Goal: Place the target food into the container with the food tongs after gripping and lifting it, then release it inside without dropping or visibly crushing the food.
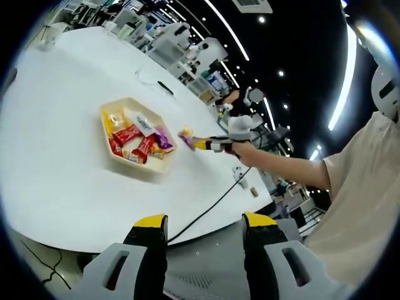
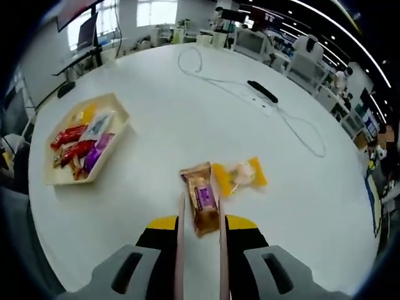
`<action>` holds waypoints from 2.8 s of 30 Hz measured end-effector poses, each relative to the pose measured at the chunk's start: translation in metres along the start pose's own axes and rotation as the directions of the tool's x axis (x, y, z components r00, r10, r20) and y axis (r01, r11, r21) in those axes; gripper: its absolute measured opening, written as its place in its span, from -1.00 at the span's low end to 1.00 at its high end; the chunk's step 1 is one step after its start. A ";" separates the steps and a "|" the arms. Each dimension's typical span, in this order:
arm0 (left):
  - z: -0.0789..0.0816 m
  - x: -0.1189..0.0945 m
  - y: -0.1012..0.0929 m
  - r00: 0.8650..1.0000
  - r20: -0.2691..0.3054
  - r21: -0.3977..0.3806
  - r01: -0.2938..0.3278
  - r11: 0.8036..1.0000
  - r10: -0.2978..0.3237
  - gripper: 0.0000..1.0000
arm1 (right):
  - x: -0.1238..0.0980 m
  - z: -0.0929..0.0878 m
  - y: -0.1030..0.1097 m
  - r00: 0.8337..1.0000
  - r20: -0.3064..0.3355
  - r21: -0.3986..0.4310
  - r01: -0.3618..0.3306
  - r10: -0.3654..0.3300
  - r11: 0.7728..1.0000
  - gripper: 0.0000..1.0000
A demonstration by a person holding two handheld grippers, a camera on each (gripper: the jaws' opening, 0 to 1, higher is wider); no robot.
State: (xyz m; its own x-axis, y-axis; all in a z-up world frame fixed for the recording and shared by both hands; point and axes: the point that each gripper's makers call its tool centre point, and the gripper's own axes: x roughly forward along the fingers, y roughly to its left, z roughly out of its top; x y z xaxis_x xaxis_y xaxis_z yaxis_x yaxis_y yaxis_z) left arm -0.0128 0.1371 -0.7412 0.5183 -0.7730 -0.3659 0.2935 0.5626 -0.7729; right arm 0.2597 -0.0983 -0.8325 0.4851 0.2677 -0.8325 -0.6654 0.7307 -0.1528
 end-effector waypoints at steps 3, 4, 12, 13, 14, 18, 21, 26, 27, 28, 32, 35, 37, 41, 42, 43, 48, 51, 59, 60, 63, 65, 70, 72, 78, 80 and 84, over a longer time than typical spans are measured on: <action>0.000 0.000 0.001 1.000 0.001 -0.003 0.000 1.000 0.000 -0.06 | 0.002 0.000 0.001 1.000 -0.010 -0.029 0.001 -0.001 1.000 -0.47; 0.000 0.000 0.001 1.000 0.002 -0.004 -0.001 1.000 0.001 -0.06 | 0.003 0.000 0.001 1.000 -0.014 -0.028 -0.002 0.001 1.000 -0.47; 0.000 -0.001 0.001 1.000 0.006 -0.006 0.002 1.000 -0.002 -0.06 | 0.003 0.003 0.002 1.000 0.001 -0.001 0.000 0.000 1.000 -0.49; 0.000 -0.001 0.001 1.000 0.006 -0.007 0.002 1.000 -0.002 -0.06 | 0.002 0.003 0.002 1.000 0.000 0.004 -0.002 0.002 1.000 -0.50; 0.000 -0.001 0.001 1.000 0.007 -0.009 0.002 1.000 -0.002 -0.06 | 0.002 0.002 0.002 1.000 -0.002 0.002 0.000 0.000 1.000 -0.50; 0.000 -0.001 0.001 1.000 0.007 -0.009 0.003 1.000 -0.003 -0.06 | 0.004 0.000 0.003 1.000 -0.010 0.008 0.000 0.000 1.000 -0.51; 0.000 -0.001 0.001 1.000 0.010 -0.009 0.003 1.000 -0.003 -0.06 | 0.005 -0.001 0.002 1.000 -0.013 0.021 0.004 -0.004 1.000 -0.52; 0.001 -0.002 0.001 1.000 0.014 -0.011 0.001 1.000 -0.001 -0.06 | 0.004 -0.001 0.001 1.000 -0.013 0.038 0.014 -0.014 0.999 -0.58; 0.001 -0.002 0.001 1.000 0.014 -0.011 0.001 1.000 -0.001 -0.06 | 0.004 -0.001 0.001 1.000 -0.013 0.037 0.015 -0.014 0.999 -0.59; 0.001 -0.002 0.001 1.000 0.014 -0.010 0.001 1.000 -0.001 -0.06 | 0.004 -0.001 0.001 1.000 -0.012 0.040 0.015 -0.014 0.999 -0.60; 0.002 -0.003 0.001 1.000 0.018 -0.010 0.001 1.000 -0.001 -0.06 | 0.004 -0.001 0.001 1.000 -0.007 0.066 0.013 -0.013 0.998 -0.61; 0.002 -0.002 0.000 1.000 0.018 -0.008 0.002 1.000 -0.002 -0.06 | 0.002 -0.001 0.001 1.000 -0.003 0.080 0.013 -0.012 0.997 -0.61; 0.002 -0.002 0.000 1.000 0.019 -0.008 0.004 1.000 -0.003 -0.06 | -0.001 -0.001 0.002 1.000 0.000 0.081 0.014 -0.014 0.997 -0.60; 0.004 -0.002 -0.001 1.000 0.022 -0.005 0.007 1.000 -0.007 -0.06 | -0.006 0.002 0.001 1.000 0.013 0.088 0.018 -0.019 0.996 -0.60; 0.005 -0.001 -0.002 1.000 0.023 0.000 0.009 1.000 -0.009 -0.06 | -0.007 0.003 0.001 1.000 0.019 0.097 0.017 -0.019 0.995 -0.60; 0.005 -0.001 -0.002 1.000 0.024 0.002 0.010 1.000 -0.010 -0.06 | -0.008 0.004 0.001 1.000 0.022 0.101 0.017 -0.019 0.995 -0.60; 0.008 -0.004 -0.006 1.000 0.027 0.019 0.013 1.000 -0.013 -0.06 | -0.013 0.007 0.001 0.999 0.041 0.117 0.021 -0.026 0.993 -0.59; 0.007 -0.006 -0.007 1.000 0.024 0.027 0.013 1.000 -0.014 -0.06 | -0.018 0.009 0.001 0.998 0.056 0.134 0.020 -0.028 0.991 -0.59; 0.008 -0.007 -0.016 0.999 0.028 0.049 0.024 0.998 -0.025 -0.04 | -0.035 0.015 -0.001 0.994 0.100 0.167 0.024 -0.042 0.986 -0.59; 0.008 -0.007 -0.018 0.999 0.027 0.052 0.025 0.998 -0.026 -0.04 | -0.036 0.015 0.000 0.994 0.102 0.171 0.025 -0.043 0.985 -0.59; 0.007 -0.007 -0.023 0.999 0.024 0.061 0.036 0.997 -0.038 -0.04 | -0.042 0.014 0.001 0.993 0.112 0.187 0.025 -0.047 0.982 -0.59; 0.007 -0.007 -0.025 0.999 0.022 0.066 0.040 0.997 -0.041 -0.04 | -0.047 0.015 0.003 0.991 0.120 0.191 0.027 -0.051 0.981 -0.59; 0.011 -0.009 -0.030 0.998 0.024 0.088 0.049 0.995 -0.052 -0.03 | -0.059 0.020 0.006 0.988 0.144 0.202 0.022 -0.052 0.979 -0.59; 0.012 -0.009 -0.030 0.998 0.024 0.091 0.051 0.995 -0.054 -0.02 | -0.061 0.020 0.007 0.988 0.147 0.204 0.023 -0.054 0.979 -0.59; 0.018 -0.009 -0.039 0.997 0.021 0.129 0.072 0.989 -0.076 -0.02 | -0.077 0.024 0.010 0.982 0.176 0.233 0.029 -0.072 0.972 -0.59; 0.019 -0.010 -0.039 0.997 0.023 0.133 0.076 0.988 -0.079 -0.02 | -0.079 0.026 0.010 0.980 0.182 0.235 0.032 -0.076 0.972 -0.59; 0.018 -0.013 -0.042 0.996 0.028 0.146 0.084 0.986 -0.089 -0.02 | -0.091 0.035 0.014 0.975 0.206 0.236 0.036 -0.086 0.971 -0.59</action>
State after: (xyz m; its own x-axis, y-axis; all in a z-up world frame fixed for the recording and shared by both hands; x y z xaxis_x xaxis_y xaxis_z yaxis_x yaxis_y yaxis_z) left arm -0.0177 0.1286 -0.6942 0.5123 -0.8114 -0.2812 0.4499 0.5326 -0.7169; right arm 0.2257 -0.0905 -0.7408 0.6472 0.3277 -0.6883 -0.4951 0.8672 -0.0527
